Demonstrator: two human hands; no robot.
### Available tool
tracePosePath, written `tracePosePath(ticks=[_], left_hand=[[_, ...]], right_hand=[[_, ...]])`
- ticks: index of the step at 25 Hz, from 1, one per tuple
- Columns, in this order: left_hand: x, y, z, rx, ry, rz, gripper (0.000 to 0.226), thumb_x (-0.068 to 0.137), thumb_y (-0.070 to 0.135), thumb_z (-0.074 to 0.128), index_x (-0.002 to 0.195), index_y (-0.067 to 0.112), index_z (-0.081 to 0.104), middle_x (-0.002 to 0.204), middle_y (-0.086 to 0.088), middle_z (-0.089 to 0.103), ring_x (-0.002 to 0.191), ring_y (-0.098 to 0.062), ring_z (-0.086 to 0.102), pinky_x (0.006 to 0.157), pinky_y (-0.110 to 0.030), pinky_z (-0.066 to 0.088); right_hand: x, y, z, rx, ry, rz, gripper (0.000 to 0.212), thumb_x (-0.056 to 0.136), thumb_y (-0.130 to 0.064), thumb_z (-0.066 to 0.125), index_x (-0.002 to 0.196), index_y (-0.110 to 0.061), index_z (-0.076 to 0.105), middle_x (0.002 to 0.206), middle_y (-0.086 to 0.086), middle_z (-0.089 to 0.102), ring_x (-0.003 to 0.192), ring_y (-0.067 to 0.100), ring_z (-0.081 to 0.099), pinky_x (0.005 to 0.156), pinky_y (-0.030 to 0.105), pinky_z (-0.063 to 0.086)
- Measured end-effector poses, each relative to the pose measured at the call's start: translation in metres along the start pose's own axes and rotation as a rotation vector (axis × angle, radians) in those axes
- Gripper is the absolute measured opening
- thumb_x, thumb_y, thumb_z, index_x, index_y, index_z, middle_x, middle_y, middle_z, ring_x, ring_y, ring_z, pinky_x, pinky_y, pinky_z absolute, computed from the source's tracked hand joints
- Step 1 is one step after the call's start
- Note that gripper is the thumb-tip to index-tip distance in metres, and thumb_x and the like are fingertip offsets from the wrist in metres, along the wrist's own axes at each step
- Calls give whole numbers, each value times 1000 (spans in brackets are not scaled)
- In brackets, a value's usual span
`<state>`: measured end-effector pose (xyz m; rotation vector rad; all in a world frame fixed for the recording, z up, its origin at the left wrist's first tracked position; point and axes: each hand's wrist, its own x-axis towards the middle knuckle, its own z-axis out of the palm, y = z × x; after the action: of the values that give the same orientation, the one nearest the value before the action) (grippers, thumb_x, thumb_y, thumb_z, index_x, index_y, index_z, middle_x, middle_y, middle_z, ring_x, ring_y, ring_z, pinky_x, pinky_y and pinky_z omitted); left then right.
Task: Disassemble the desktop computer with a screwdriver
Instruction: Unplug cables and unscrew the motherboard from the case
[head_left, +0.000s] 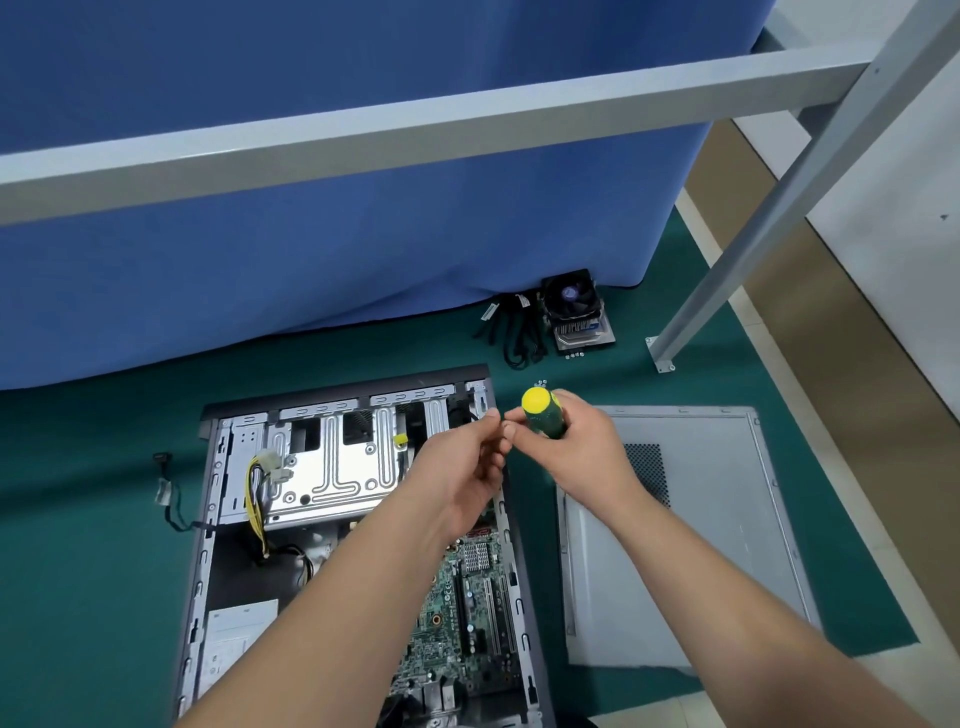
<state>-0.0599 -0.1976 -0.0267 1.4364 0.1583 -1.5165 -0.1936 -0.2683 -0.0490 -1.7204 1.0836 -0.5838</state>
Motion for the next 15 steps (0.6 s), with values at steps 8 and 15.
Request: tracePosePath(ticks=[8,15], left_hand=[[4,10,-2,30,-60,-17,34,101,32,61,108,4,78,86,-6,77,66,-16,57,61,-24,47],[60,48,-52,1345,231,904,47,100,27,57,147,27,51,152,3,47,143,-22,34,120,-38,29]], right_hand=[[0,14,2,-192,74,-280,20,79,-3,82,93,-16,74,92,-6,65,84,10,64,74,21,50],[52,61,-17,-2,154,446,6,79,-20,76,76,-24,73,71,-11,69,74,15,62,66,27,47]])
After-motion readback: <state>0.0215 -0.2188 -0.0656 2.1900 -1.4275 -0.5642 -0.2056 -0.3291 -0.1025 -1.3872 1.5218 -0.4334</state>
